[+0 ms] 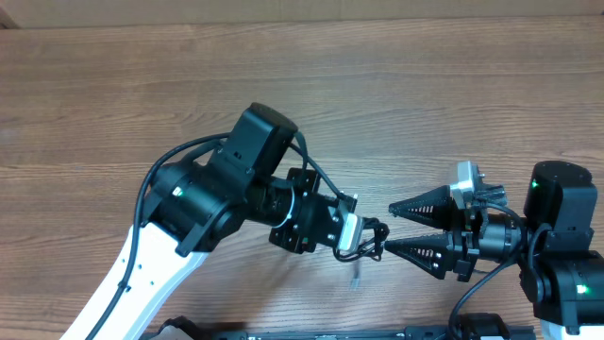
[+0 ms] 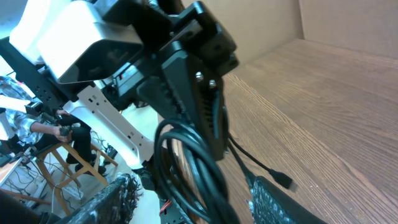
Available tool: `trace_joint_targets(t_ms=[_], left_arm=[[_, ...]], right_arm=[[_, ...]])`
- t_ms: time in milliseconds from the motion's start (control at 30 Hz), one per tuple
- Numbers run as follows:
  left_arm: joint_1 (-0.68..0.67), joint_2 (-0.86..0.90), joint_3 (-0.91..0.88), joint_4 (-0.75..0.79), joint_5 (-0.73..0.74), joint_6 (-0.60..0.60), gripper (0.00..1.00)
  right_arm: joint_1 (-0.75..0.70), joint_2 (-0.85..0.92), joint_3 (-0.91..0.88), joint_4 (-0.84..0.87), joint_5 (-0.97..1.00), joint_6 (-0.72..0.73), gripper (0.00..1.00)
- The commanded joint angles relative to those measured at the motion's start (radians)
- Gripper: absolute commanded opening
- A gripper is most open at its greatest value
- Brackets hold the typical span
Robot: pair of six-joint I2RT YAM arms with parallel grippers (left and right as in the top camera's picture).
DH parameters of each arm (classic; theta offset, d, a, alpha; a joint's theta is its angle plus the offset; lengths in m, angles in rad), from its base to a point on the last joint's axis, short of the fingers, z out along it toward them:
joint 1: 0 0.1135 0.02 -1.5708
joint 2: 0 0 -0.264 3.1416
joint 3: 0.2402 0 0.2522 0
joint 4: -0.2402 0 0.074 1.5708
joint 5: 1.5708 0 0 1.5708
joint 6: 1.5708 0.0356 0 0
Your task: Untangle cables
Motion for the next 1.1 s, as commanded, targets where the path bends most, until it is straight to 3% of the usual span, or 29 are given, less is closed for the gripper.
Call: trace_joint_targets(t_ms=[0, 133, 267, 400, 433, 567, 633, 667, 933, 1000, 1067], left_arm=[[-0.002, 0.030, 0.027, 0.040, 0.083, -0.031, 0.04], [-0.002, 0.046, 0.027, 0.047, 0.177, -0.015, 0.04], [-0.002, 0.045, 0.027, 0.032, 0.199, 0.006, 0.04], [-0.002, 0.045, 0.027, 0.022, 0.203, 0.006, 0.04], [-0.002, 0.045, 0.027, 0.026, 0.203, 0.006, 0.04], [-0.002, 0.045, 0.027, 0.063, 0.203, -0.003, 0.04], [-0.002, 0.046, 0.027, 0.089, 0.202, -0.025, 0.04], [-0.002, 0.046, 0.027, 0.098, 0.202, -0.032, 0.04], [0.000, 0.046, 0.027, 0.119, 0.137, -0.134, 0.07], [0.000, 0.046, 0.027, 0.119, 0.093, -0.190, 0.17], [0.000, 0.046, 0.027, 0.119, 0.027, -0.290, 1.00]], right_arm=[[-0.002, -0.007, 0.016, 0.002, -0.017, -0.005, 0.58], [-0.002, -0.007, 0.016, 0.002, 0.063, -0.004, 0.79], [-0.002, -0.007, 0.016, -0.002, 0.222, -0.001, 0.82], [-0.002, -0.007, 0.016, -0.005, 0.223, -0.002, 0.84], [-0.002, -0.007, 0.016, -0.010, 0.221, -0.002, 0.79], [-0.002, -0.007, 0.016, -0.037, 0.180, -0.003, 0.44], [-0.002, -0.007, 0.016, -0.048, 0.161, -0.005, 0.11], [-0.002, -0.007, 0.016, -0.051, 0.157, -0.004, 0.04], [-0.002, -0.007, 0.016, -0.062, 0.163, -0.003, 0.04], [-0.002, -0.007, 0.016, -0.062, 0.185, 0.000, 0.04], [-0.002, -0.007, 0.016, -0.057, 0.235, 0.031, 0.04]])
